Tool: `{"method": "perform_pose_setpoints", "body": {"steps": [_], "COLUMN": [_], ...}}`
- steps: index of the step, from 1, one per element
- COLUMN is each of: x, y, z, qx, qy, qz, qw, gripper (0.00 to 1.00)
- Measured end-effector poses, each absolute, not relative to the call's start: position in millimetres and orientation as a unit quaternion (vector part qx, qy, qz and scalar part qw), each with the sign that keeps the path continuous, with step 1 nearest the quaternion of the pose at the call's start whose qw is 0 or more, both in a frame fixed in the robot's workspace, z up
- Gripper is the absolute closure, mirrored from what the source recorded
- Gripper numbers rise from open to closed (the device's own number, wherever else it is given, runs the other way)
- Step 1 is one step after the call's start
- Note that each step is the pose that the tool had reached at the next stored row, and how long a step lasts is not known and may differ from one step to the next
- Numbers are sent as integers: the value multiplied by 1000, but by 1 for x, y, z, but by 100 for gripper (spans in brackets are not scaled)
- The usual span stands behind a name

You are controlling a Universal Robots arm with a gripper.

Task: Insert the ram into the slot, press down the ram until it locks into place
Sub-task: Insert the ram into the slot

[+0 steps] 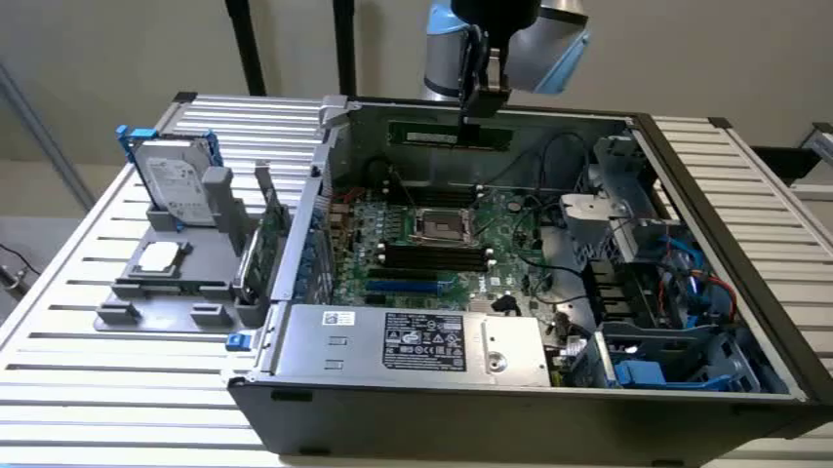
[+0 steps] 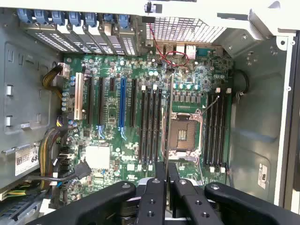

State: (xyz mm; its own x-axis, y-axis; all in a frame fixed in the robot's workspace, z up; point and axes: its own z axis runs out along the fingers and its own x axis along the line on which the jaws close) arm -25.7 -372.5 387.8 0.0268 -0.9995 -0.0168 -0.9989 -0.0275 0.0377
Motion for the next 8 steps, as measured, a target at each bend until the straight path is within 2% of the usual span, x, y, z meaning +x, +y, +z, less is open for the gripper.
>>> {"method": "perform_pose_setpoints", "body": {"steps": [8], "x": [-26], "y": [-372], "z": [388], "qx": [716], "qy": [-697], "qz": [-19], "qw": [8], "gripper": [87]}}
